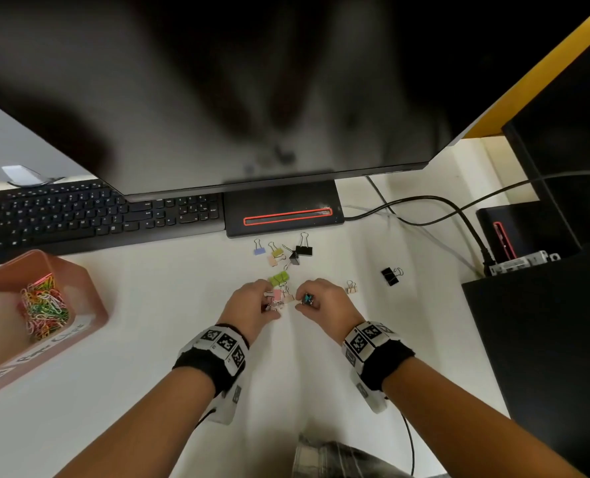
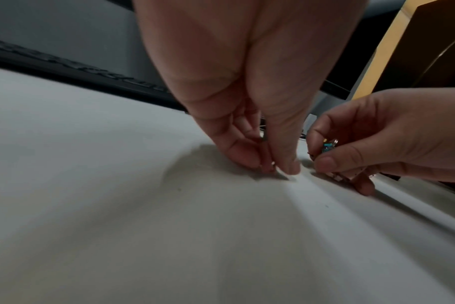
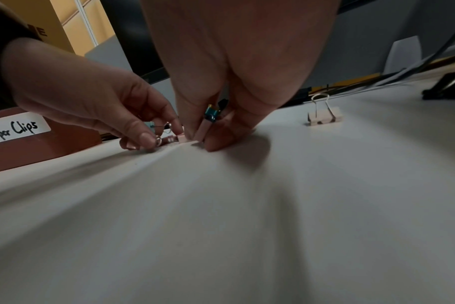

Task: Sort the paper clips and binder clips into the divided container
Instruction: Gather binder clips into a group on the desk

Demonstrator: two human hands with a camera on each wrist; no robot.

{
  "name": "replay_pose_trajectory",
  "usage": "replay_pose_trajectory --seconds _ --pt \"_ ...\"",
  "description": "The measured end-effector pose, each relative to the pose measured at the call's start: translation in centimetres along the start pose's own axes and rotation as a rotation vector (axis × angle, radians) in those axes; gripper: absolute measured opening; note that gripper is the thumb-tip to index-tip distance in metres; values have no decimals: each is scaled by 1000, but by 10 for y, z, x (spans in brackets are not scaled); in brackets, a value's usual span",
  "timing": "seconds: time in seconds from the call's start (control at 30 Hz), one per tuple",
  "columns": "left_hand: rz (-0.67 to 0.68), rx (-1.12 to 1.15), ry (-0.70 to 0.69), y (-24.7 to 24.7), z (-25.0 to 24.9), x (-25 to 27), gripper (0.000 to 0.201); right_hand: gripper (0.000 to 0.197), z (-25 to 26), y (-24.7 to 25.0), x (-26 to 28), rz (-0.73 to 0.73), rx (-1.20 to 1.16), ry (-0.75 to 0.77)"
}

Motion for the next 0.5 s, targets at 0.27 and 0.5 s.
replay_pose_trajectory --seconds 0.27,0.5 --pt "-53 -40 -35 5 2 -7 26 12 2 0 4 -5 9 -11" --pt "-99 -75 -100 14 25 11 14 10 16 -9 13 -8 -1 10"
Point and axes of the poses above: each hand's wrist, its own x-axis away from the middle knuckle, its own y-axis out of the back of the hand, z = x × y, the point moved 4 cm from there along -x, towards the middle knuckle, and after that the axes turned 5 degrees about y, right-handed, at the moved point
